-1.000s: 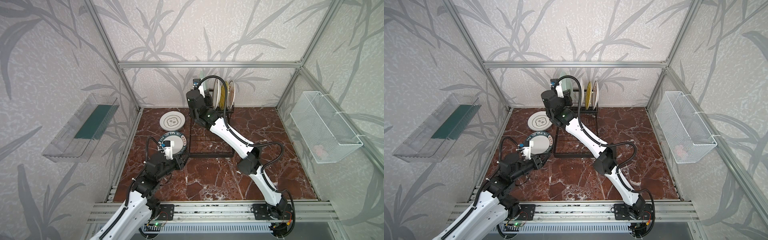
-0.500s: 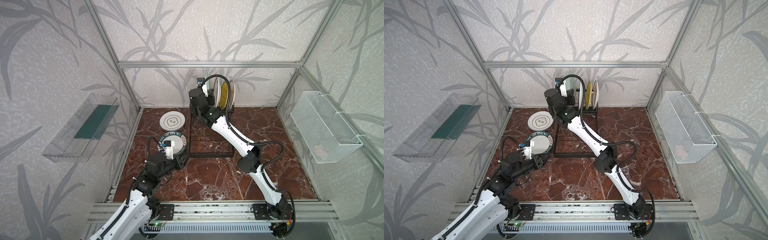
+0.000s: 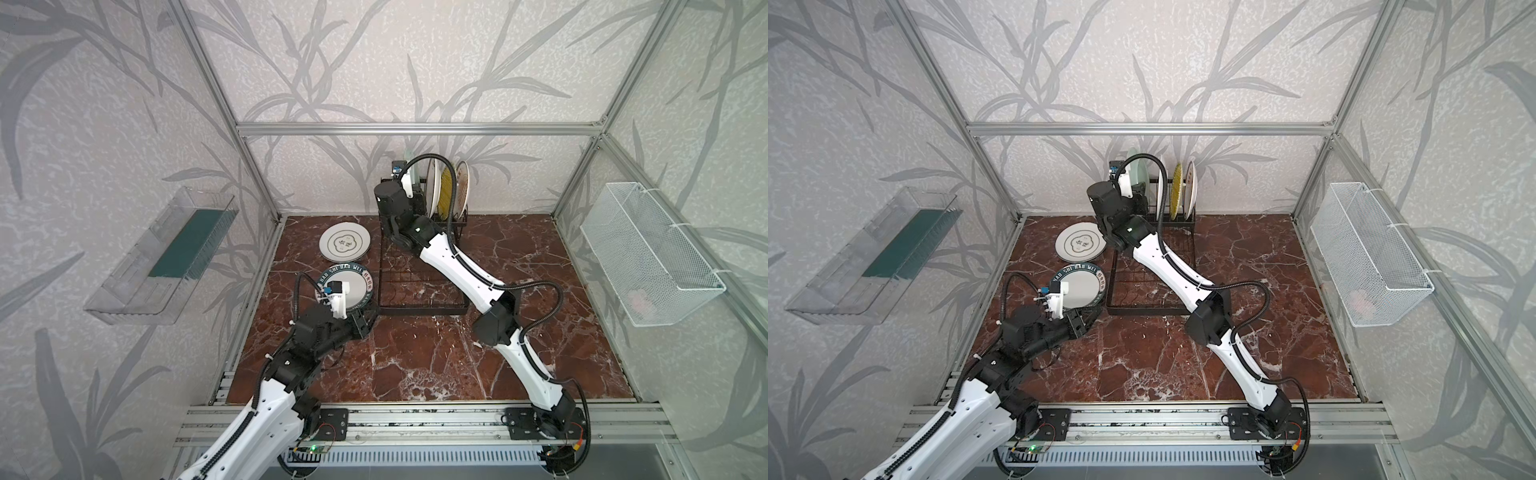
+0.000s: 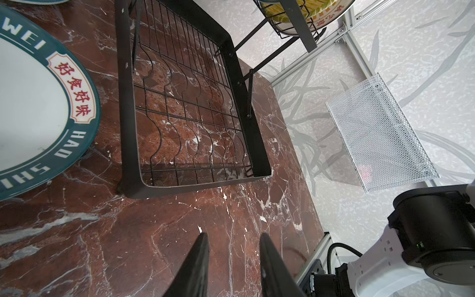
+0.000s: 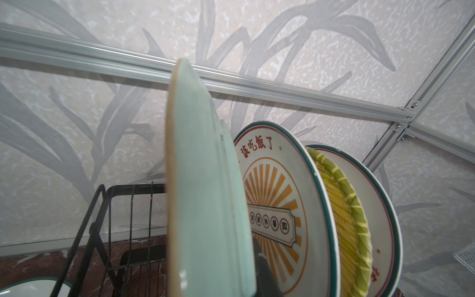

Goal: Load plates into a dish rack
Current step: Place the plate on the dish rack.

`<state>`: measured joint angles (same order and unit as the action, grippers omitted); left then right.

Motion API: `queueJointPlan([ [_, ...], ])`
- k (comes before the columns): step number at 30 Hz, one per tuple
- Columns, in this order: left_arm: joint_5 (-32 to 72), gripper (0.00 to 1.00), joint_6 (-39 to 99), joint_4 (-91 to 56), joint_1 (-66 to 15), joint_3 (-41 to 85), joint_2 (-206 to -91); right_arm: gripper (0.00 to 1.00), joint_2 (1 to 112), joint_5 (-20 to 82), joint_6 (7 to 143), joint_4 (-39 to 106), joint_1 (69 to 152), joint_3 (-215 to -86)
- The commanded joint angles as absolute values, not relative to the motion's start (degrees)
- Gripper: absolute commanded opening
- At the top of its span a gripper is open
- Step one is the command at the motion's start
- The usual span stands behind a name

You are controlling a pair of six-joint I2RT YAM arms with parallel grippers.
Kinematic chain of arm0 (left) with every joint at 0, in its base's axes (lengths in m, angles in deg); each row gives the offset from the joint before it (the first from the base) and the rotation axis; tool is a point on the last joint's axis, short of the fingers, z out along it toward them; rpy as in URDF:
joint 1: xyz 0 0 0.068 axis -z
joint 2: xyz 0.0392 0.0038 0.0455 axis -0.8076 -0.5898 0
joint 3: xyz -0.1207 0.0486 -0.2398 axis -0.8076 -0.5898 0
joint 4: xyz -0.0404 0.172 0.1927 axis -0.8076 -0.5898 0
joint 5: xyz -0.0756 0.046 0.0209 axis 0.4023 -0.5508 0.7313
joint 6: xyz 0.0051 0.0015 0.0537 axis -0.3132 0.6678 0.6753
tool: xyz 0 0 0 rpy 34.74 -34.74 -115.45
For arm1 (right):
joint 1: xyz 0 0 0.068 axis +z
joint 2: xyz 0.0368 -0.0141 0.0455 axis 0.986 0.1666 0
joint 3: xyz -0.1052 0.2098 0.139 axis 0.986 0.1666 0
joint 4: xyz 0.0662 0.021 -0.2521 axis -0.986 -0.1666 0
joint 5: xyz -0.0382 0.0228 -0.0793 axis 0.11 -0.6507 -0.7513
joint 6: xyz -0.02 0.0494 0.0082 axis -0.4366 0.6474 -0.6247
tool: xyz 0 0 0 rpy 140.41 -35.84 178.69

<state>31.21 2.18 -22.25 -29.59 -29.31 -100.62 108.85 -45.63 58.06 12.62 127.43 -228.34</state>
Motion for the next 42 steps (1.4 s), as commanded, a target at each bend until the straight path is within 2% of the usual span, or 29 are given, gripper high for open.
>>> queueJointPlan([
  [1,31.0,0.32,1.9,-21.1,-29.5,-30.0,-100.0,0.00,108.1,-45.8,61.2,16.2,127.2,-231.4],
  [18,30.9,0.33,1.8,-21.3,-29.5,-30.2,-99.5,0.00,108.8,-41.0,67.9,10.4,125.7,-231.2],
  [27,30.9,0.32,1.7,-21.2,-29.5,-30.2,-99.7,0.11,108.7,-37.6,70.2,8.3,125.0,-231.1],
  [30,30.8,0.32,1.9,-21.2,-29.4,-30.2,-99.8,0.17,108.8,-37.6,70.1,8.4,125.0,-231.1],
  [34,30.9,0.32,2.0,-21.0,-29.5,-30.1,-100.1,0.31,108.6,-37.5,69.5,9.0,124.9,-231.1],
  [39,30.9,0.32,1.9,-20.9,-29.5,-30.1,-100.4,0.55,108.2,-36.8,68.3,10.6,124.9,-231.0],
  [42,30.9,0.32,2.0,-20.8,-29.5,-30.1,-100.4,0.58,107.9,-36.8,67.7,11.1,124.9,-231.1],
])
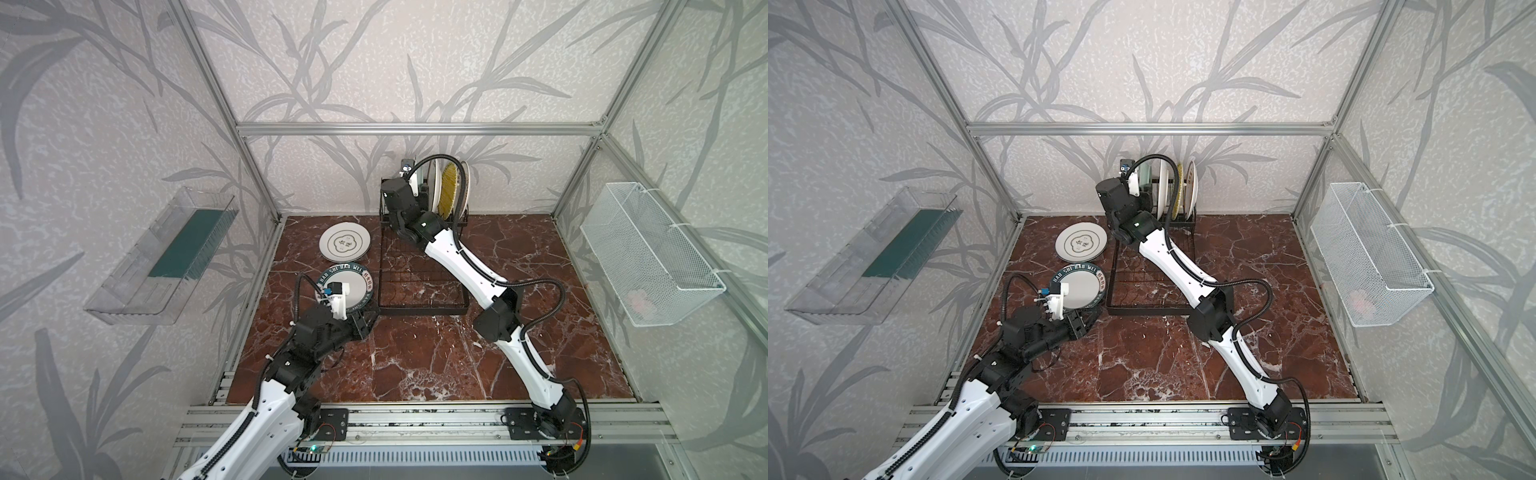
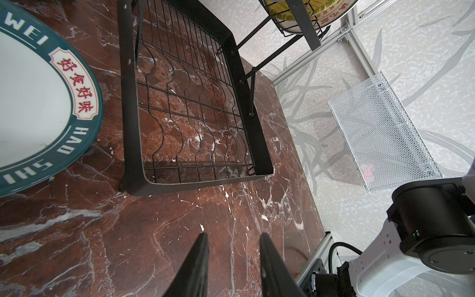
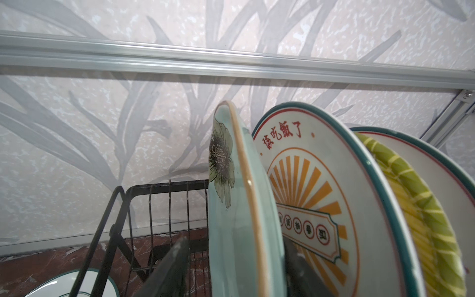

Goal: Load plates into a dish rack
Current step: Place the plate on the dish rack.

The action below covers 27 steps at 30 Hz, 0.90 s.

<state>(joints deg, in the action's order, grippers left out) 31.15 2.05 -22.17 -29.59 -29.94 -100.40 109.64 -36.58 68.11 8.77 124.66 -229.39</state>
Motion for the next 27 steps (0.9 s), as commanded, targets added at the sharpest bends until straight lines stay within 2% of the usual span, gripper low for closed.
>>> queueJointPlan([
  [1,30.9,0.32,2.0,-20.7,-29.5,-30.1,-100.4,0.59,107.7,-36.9,67.6,11.1,124.9,-231.1],
  [27,31.7,0.32,1.2,-19.1,-29.5,-29.7,-101.7,0.59,102.9,-36.6,64.2,11.1,124.9,-229.5],
])
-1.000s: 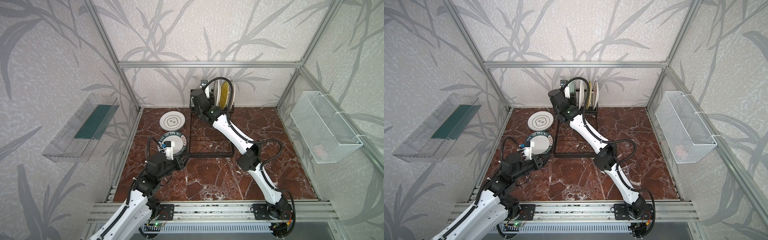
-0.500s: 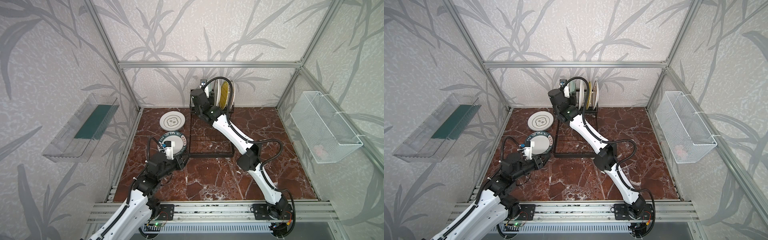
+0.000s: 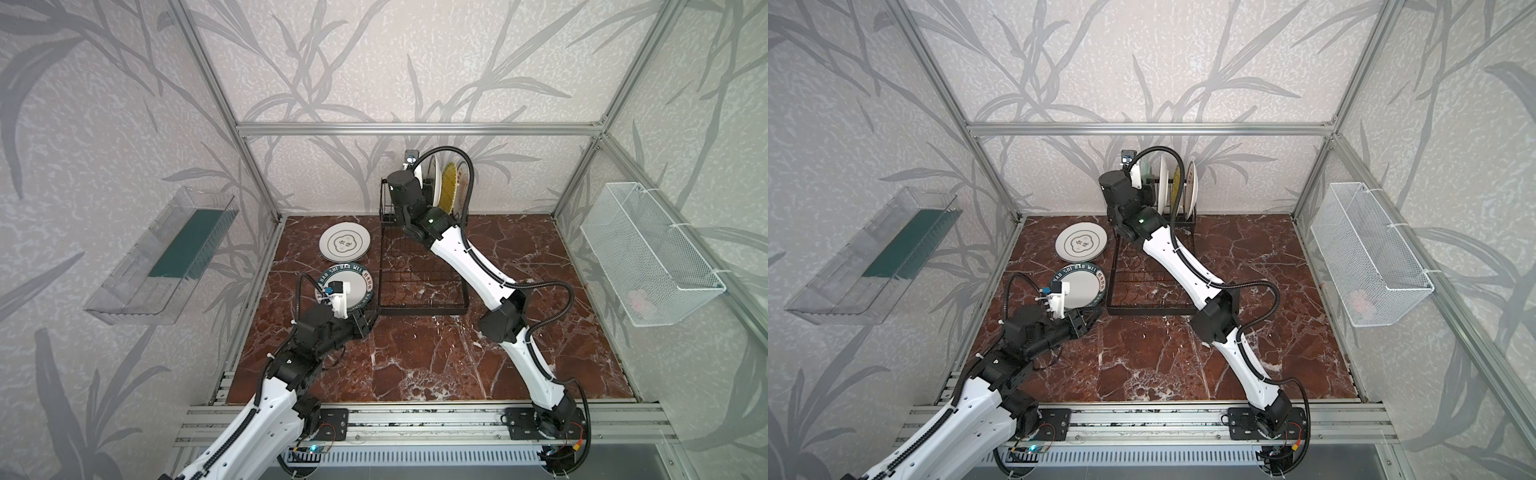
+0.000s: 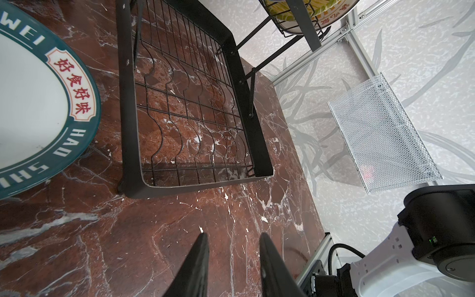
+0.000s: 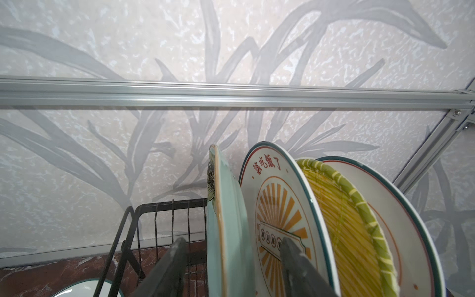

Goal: Load plates into a dish rack
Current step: Place the plate on the dish rack.

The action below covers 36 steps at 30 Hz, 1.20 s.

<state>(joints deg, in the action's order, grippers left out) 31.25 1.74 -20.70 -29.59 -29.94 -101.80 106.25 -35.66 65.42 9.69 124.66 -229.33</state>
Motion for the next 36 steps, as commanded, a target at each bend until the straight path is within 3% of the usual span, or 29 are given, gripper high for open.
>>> queueJointPlan([
  [1,31.7,0.32,1.1,-19.0,-29.5,-29.7,-101.7,0.59,102.8,-36.9,63.6,11.3,124.9,-229.4],
  [36,32.2,0.32,0.2,-18.0,-29.5,-29.6,-102.4,0.57,96.6,-40.6,57.8,15.5,123.9,-220.1],
])
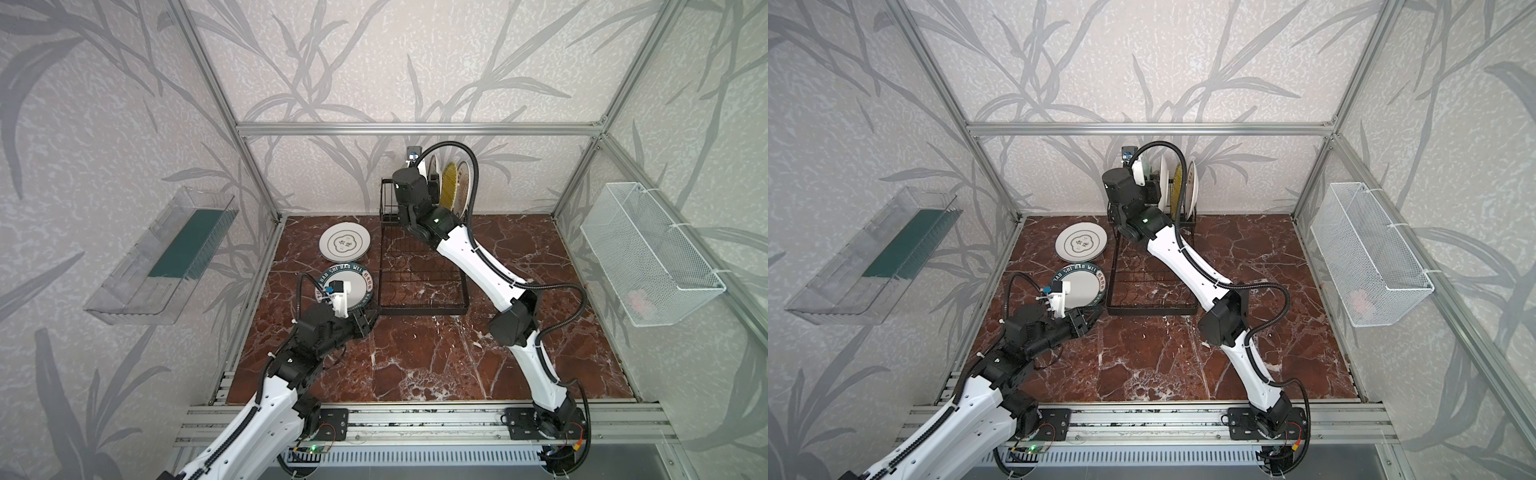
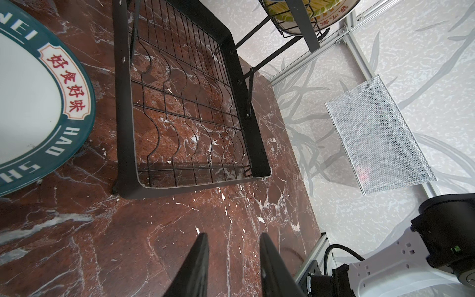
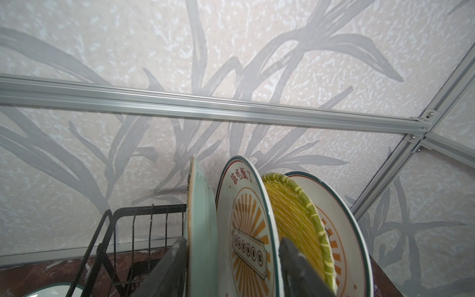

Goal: Load plates into a dish rack
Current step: Place the plate on the dish rack.

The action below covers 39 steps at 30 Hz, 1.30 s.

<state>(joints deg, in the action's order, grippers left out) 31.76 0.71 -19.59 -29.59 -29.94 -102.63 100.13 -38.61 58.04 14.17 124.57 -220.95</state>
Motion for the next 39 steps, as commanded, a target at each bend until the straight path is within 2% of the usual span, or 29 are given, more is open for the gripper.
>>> queueJointPlan([
  [1,32.2,0.33,0.2,-18.0,-29.5,-29.7,-102.4,0.57,96.4,-40.7,58.0,15.4,123.8,-219.6],
  [18,32.0,0.32,0.1,-17.6,-29.5,-30.0,-102.6,0.57,93.3,-38.9,60.3,16.6,123.2,-214.4],
  [27,30.7,0.32,0.5,-19.5,-29.5,-29.3,-103.6,0.57,91.6,-30.8,61.2,16.3,123.2,-213.5],
  [31,27.6,0.32,2.6,-24.7,-29.4,-27.3,-104.3,0.57,90.2,-28.8,61.5,16.1,123.2,-212.1],
  [35,23.3,0.32,5.3,-30.3,-29.4,-24.7,-105.5,0.57,86.7,-26.2,61.2,18.6,123.2,-207.3],
  [39,23.0,0.32,7.6,-31.1,-29.6,-22.9,-108.8,0.57,81.7,-19.6,63.2,20.9,122.0,-200.8],
])
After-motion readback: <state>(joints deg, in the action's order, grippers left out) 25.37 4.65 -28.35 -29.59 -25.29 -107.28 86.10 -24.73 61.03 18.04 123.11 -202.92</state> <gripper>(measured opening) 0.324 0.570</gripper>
